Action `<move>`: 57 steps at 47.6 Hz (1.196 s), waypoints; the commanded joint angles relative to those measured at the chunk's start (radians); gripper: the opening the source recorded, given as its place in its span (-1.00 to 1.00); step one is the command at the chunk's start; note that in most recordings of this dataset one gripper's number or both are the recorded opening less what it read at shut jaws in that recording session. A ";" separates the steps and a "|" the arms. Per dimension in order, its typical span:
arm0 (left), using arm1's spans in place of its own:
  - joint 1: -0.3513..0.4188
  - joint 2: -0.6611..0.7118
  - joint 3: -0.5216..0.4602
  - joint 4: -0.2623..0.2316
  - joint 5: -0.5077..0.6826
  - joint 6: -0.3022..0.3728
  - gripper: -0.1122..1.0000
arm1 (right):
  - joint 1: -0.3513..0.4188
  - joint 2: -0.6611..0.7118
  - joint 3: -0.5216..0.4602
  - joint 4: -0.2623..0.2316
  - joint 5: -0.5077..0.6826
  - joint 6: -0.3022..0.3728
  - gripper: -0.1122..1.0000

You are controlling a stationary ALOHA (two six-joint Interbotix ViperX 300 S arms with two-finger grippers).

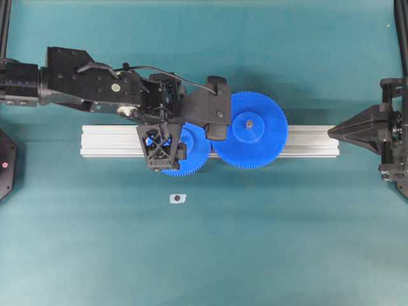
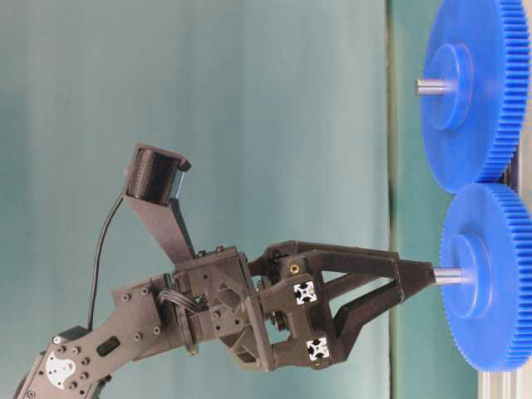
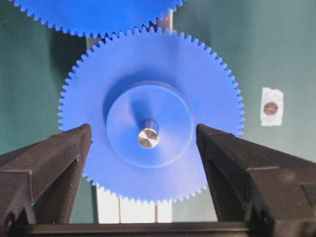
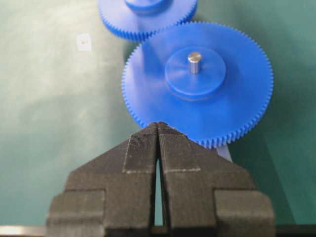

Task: Insert the small gear onto the shaft.
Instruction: 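Hold the seated gear on the shaft with the left gripper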

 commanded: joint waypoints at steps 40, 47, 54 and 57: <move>-0.003 -0.092 -0.091 0.005 0.107 0.002 0.65 | -0.002 0.005 -0.020 0.002 -0.006 0.009 -0.77; -0.003 -0.115 -0.092 0.005 0.123 0.002 0.65 | -0.002 0.006 -0.021 0.002 -0.006 0.009 -0.77; -0.003 -0.133 -0.089 0.005 0.133 0.002 0.65 | -0.002 0.005 -0.020 0.002 -0.008 0.009 -0.77; -0.003 -0.135 -0.091 0.005 0.146 0.002 0.65 | -0.002 0.005 -0.020 0.002 -0.008 0.009 -0.77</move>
